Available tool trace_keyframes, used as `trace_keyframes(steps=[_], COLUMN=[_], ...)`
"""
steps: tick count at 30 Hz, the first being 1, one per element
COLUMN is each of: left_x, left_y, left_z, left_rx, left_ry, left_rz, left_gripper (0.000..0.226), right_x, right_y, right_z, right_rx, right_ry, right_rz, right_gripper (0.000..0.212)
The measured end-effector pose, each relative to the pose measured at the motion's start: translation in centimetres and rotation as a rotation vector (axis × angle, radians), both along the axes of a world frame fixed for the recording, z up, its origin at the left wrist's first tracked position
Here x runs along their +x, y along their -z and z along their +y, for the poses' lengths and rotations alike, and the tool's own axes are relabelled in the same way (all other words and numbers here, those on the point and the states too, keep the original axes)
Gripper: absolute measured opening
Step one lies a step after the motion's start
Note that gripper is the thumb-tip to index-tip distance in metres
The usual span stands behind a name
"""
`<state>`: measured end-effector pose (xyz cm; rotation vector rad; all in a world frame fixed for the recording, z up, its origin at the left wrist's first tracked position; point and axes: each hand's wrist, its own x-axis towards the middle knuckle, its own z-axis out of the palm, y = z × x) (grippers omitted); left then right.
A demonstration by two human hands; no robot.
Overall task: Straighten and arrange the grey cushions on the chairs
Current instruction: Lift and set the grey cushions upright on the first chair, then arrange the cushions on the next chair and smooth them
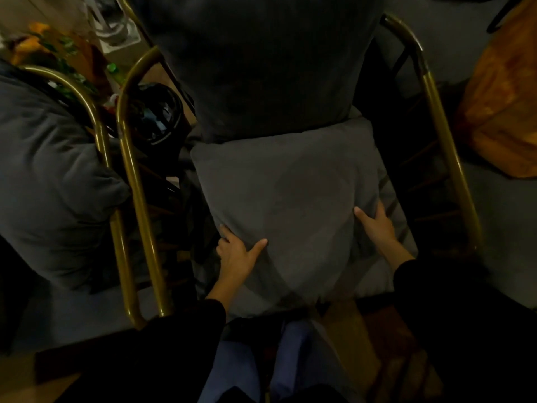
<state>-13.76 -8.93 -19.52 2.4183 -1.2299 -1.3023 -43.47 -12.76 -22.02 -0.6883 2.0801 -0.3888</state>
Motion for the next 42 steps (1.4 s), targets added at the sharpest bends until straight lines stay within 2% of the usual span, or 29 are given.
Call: trace_keyframes(steps=[3, 6, 9, 16, 18, 20, 22, 24, 29, 32, 36, 40, 42], left_x=[-2.0, -3.9, -3.4, -2.6, -1.2, 0.2, 1.6, 3.4, 14.7, 25.2, 38.3, 48.1, 51.4], left_y=[0.1, -0.1, 0.4, 1.1, 0.4, -1.2, -3.1, -4.7, -8.9, -10.6, -10.7, -8.1, -6.2], left_z=[-0.6, 0.3, 1.3, -1.0, -1.5, -1.9, -2.1, -2.6, -2.6, -1.6, 0.0, -0.1, -0.6], left_rx=[0.034, -0.100, -0.119, 0.060, 0.078, -0.012, -0.146, -0.214, -0.523, -0.604, -0.547, -0.374, -0.303], left_ry=[0.007, 0.171, 0.254, 0.318, 0.359, 0.383, 0.315, 0.173, -0.135, -0.263, -0.385, -0.440, -0.469], left_rz=[-0.136, -0.242, -0.184, -0.066, -0.021, 0.011, 0.021, 0.029, 0.083, 0.042, 0.017, 0.067, 0.127], left_gripper=[0.117, 0.086, 0.060, 0.060, 0.062, 0.064, 0.058, 0.046, 0.025, 0.025, 0.028, 0.041, 0.052], right_x=[1.6, 4.9, 5.8, 2.0, 2.1, 4.0, 7.3, 11.2, 25.3, 35.2, 47.6, 56.7, 59.3], right_y=[-0.3, -1.9, -1.5, 0.7, 0.2, -2.1, -4.7, -6.7, -11.6, -14.5, -16.2, -15.8, -15.1], right_z=[-1.3, -0.7, 0.6, -3.7, -4.6, -4.7, -4.5, -4.5, -5.2, -6.1, -7.7, -10.4, -11.6], right_rx=[0.022, -0.135, -0.139, 0.022, 0.069, 0.076, 0.057, 0.002, -0.302, -0.390, -0.439, -0.406, -0.360], right_ry=[-0.156, -0.398, -0.499, -0.754, -0.765, -0.666, -0.551, -0.549, -0.794, -0.911, -0.995, -1.012, -0.982], right_rz=[0.198, 0.359, 0.345, 0.164, 0.176, 0.218, 0.276, 0.253, 0.063, 0.029, 0.105, 0.145, 0.158], right_gripper=[0.075, 0.064, 0.057, 0.053, 0.058, 0.062, 0.062, 0.059, 0.057, 0.056, 0.056, 0.070, 0.085])
